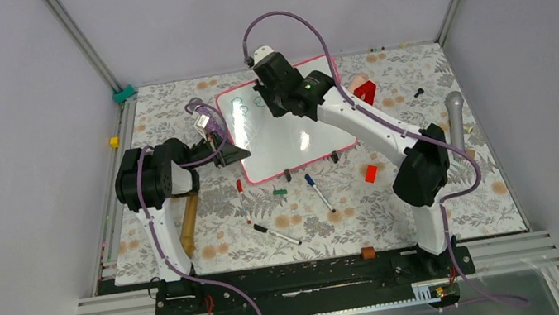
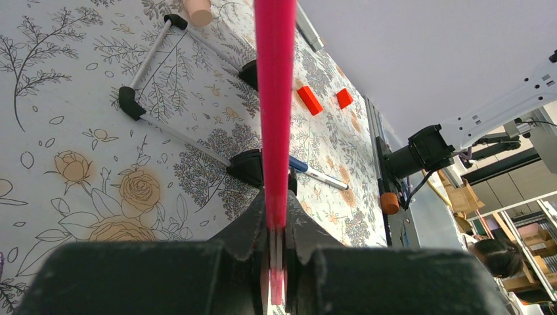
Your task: Write a sentence on the whiteboard
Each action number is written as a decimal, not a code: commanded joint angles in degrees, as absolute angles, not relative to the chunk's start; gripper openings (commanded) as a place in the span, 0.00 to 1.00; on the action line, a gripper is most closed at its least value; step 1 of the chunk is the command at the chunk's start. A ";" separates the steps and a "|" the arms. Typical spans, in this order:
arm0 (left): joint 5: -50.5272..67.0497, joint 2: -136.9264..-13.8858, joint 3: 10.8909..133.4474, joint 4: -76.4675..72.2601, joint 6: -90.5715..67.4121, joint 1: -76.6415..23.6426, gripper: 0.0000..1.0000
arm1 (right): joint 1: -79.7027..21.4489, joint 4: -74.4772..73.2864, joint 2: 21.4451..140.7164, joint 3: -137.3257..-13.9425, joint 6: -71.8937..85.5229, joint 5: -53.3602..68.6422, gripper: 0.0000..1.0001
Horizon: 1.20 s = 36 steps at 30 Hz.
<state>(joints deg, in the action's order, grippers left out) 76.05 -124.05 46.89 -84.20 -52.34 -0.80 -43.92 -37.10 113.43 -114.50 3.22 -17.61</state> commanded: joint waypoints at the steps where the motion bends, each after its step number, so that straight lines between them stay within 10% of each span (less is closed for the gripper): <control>1: 76.83 -125.50 47.73 -84.01 -52.45 -2.01 0.00 | -42.29 -31.02 109.47 -113.71 4.47 -16.62 0.00; 36: 76.83 -125.57 47.81 -83.98 -52.48 -2.02 0.00 | -42.17 -39.71 119.70 -125.64 4.02 -15.94 0.00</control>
